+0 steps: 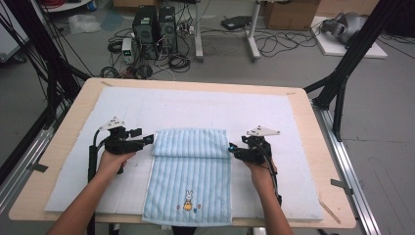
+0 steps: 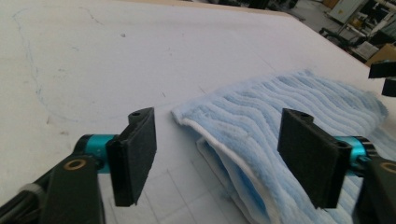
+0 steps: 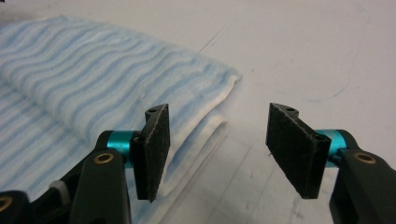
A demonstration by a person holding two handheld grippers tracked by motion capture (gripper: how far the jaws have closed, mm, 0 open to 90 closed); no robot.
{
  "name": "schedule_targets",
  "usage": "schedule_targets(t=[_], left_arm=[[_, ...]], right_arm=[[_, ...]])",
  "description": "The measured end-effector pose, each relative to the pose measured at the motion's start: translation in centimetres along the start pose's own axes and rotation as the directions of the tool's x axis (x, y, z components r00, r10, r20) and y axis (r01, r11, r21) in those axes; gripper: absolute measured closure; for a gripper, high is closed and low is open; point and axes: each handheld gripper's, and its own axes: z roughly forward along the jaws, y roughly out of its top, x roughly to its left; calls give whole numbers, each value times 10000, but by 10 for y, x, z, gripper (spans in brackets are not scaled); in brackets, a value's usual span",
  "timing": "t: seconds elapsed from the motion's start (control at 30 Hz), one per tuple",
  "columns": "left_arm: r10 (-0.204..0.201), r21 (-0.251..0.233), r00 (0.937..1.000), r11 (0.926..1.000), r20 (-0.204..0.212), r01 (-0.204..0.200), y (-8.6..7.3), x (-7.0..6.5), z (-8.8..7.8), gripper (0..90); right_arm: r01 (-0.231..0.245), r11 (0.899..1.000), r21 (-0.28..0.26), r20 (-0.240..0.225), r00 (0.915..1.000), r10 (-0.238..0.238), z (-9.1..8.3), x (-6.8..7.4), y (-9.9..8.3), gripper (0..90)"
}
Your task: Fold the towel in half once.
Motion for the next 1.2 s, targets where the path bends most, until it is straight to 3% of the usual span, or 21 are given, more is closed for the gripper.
schedule_targets(t=[0.13, 0.23, 0.5, 0.57, 0.67, 0.73, 0.77, 0.83, 0.97, 1.2], left_arm=[[-231, 402, 9997, 9989, 15, 230, 15, 2, 18, 366], [256, 686, 9996, 9973, -128, -247, 23, -1, 31, 384], [89, 1669, 9992, 9860, -384, -24, 14, 0, 63, 407], [527, 1696, 9967, 9846, -612, -416, 13, -2, 64, 433], [1056, 1772, 9925, 9797, -611, -933, 13, -3, 64, 604], [1077, 1761, 9937, 9792, -318, -1005, 12, -2, 64, 766], [1122, 1720, 9935, 9792, -167, -1077, 11, -3, 64, 846], [1277, 1617, 9917, 9790, -116, -1242, 12, -5, 64, 872], [832, 936, 9965, 9921, 50, -833, 19, -4, 52, 875], [719, 332, 9954, 9967, 627, -741, 25, -8, 27, 875]], right_arm=[[-418, 9991, -36, -3, 9991, 418, 9, -9, 10, 408], [-569, 9980, 263, -70, 9983, 571, 22, -13, 17, 421], [-579, 9899, 1296, -347, 9974, 629, 62, -8, 35, 421], [-611, 9851, 1609, -331, 9972, 672, 71, -8, 35, 465], [-320, 9803, 1949, -86, 9994, 344, 80, -4, 34, 565], [217, 9795, 2003, 123, 9996, -246, 79, -3, 34, 721], [273, 9792, 2012, -109, 9996, -256, 79, -5, 34, 807], [592, 9773, 2033, -63, 9982, -591, 78, -4, 35, 863], [647, 9828, 1732, 29, 9978, -662, 70, -3, 37, 866], [821, 9927, 887, -153, 9966, -811, 37, 2, 39, 867]])
